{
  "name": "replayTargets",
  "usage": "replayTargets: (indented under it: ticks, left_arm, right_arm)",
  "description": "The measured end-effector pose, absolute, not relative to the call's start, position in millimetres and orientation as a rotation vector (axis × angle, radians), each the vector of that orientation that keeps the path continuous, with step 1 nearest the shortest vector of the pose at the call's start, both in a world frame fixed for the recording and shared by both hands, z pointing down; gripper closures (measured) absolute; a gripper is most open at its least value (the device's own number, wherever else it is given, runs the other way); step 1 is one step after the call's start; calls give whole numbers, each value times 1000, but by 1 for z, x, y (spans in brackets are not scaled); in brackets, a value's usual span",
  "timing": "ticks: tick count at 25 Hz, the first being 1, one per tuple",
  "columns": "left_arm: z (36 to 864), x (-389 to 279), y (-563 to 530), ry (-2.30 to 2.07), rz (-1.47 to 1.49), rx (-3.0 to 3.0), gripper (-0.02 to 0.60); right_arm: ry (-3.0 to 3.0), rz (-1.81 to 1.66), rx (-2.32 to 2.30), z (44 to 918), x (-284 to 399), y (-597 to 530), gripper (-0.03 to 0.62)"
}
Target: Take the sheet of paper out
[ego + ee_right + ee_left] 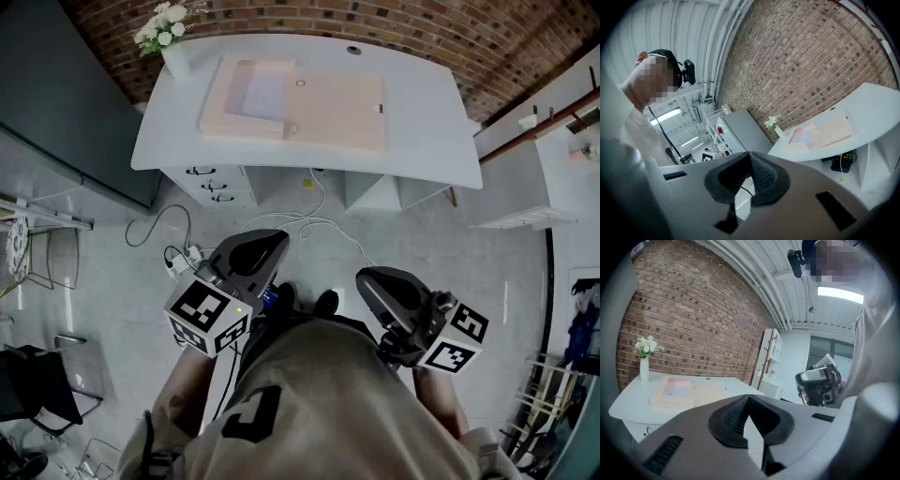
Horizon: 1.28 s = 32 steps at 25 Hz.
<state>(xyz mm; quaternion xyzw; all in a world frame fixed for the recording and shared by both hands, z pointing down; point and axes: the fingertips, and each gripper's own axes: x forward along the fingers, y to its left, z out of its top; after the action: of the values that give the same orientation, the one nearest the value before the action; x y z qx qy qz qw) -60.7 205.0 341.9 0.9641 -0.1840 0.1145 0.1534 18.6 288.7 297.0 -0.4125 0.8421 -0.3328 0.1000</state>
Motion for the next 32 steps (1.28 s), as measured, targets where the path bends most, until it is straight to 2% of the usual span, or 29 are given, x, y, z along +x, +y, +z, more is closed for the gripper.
replayTargets:
  ticks: [19, 32]
  left_arm:
    - [328, 13, 246, -621, 438, 2818, 568]
    - [327, 25, 248, -839, 474, 2766, 568]
  right_arm:
    - [2727, -804, -1025, 281, 67, 311, 569]
    - [3144, -349, -981, 283, 63, 315, 571]
